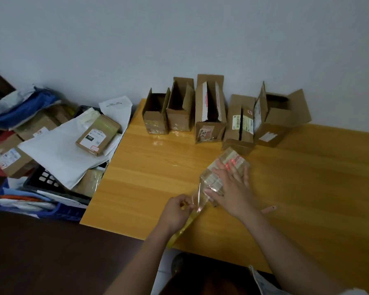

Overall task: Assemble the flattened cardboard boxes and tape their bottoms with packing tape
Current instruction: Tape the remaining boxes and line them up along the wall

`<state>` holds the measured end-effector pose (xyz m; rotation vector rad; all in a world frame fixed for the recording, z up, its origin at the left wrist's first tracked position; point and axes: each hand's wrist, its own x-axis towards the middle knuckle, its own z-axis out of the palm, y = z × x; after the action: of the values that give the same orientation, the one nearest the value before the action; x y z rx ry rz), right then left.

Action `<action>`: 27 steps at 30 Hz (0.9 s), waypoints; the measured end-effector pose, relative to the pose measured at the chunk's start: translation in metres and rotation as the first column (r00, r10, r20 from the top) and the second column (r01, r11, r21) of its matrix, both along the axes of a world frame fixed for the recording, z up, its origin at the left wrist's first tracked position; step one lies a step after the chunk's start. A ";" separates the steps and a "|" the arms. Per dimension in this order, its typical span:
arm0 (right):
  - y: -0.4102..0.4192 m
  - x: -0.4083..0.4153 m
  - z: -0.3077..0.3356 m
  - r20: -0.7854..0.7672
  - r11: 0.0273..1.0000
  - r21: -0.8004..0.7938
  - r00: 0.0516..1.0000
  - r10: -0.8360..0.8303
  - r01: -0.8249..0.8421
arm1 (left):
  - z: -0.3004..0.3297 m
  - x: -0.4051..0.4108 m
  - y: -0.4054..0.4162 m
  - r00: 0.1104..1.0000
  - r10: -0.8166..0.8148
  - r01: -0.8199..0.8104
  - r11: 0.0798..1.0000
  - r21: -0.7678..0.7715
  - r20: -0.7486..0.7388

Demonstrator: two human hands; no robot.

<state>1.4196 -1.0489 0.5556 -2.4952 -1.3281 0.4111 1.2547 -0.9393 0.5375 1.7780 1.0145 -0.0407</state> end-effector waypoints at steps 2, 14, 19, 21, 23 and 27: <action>0.001 -0.007 -0.010 0.035 0.998 0.062 0.999 -0.035 0.033 | -0.001 0.002 0.002 0.999 -0.008 0.010 0.999 0.038 -0.038; -0.061 -0.002 -0.015 -0.175 0.655 0.567 0.850 -0.497 0.499 | 0.002 0.012 0.005 1.000 -0.019 0.019 1.000 -0.001 -0.024; -0.114 0.003 -0.081 -0.003 0.870 0.026 0.870 -0.493 0.493 | 0.004 0.020 0.001 0.999 -0.010 0.008 0.999 0.048 0.046; -0.120 0.001 -0.092 -0.006 0.900 -0.049 0.901 -0.434 0.433 | 0.003 0.023 -0.001 0.998 -0.033 0.028 0.995 0.099 0.051; -0.122 -0.002 -0.097 0.006 0.914 -0.069 0.916 -0.401 0.400 | -0.001 0.022 -0.003 0.997 -0.048 0.040 0.991 0.131 0.060; -0.128 -0.001 -0.106 0.061 0.896 -0.136 0.906 -0.418 0.423 | -0.005 0.017 -0.004 0.996 -0.045 0.030 0.985 0.172 0.082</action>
<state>1.4188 -1.1766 0.4492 -2.8209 -0.7483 0.3808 1.2717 -0.9428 0.5324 1.9374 0.9459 0.1011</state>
